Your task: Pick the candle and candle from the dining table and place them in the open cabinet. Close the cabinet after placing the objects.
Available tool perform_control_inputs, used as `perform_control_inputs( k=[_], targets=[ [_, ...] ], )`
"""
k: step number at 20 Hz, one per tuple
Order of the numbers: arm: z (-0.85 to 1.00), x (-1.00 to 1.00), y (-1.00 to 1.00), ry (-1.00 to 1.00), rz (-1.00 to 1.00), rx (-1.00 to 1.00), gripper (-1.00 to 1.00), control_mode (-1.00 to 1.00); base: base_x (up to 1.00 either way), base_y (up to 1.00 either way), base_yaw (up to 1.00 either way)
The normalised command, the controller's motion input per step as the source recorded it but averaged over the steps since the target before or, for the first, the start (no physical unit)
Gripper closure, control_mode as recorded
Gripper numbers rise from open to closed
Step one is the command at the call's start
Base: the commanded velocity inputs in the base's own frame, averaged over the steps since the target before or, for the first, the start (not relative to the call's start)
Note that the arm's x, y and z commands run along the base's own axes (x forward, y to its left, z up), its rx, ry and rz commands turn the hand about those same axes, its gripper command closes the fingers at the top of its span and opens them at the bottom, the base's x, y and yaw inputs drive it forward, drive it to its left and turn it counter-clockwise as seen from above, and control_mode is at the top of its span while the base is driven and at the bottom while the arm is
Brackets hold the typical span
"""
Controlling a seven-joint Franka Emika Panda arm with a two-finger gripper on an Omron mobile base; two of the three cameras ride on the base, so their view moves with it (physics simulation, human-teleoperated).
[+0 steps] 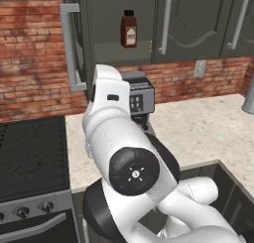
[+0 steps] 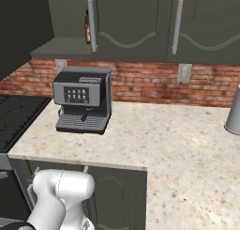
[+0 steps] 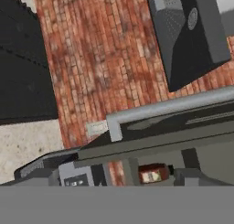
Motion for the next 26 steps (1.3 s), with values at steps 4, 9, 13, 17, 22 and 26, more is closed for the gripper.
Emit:
perform_control_inputs(
  k=[4, 9, 13, 17, 22, 26],
  targets=[
    [-0.25, 0.50, 0.08, -0.01, 0.00, -0.17, -1.00, -1.00, 0.00, 0.00, 0.00],
    [-0.14, 0.45, 0.19, -0.03, 0.00, -0.11, -1.00, -1.00, 0.00, 0.00, 0.00],
    [-0.02, 0.42, 0.19, -0.04, 0.00, -0.06, -1.00, -1.00, 0.00, 0.00, 0.00],
    [0.00, 0.47, 0.06, -0.05, 0.00, -0.03, -1.00, -1.00, 0.00, 0.00, 0.00],
    [0.00, 0.39, 0.00, -0.05, 0.00, 0.00, -1.00, -1.00, 0.00, 0.00, 0.00],
    [0.00, 0.03, -0.13, -0.07, 0.00, 0.00, -1.00, -1.00, 0.00, 0.00, 0.00]
  ],
)
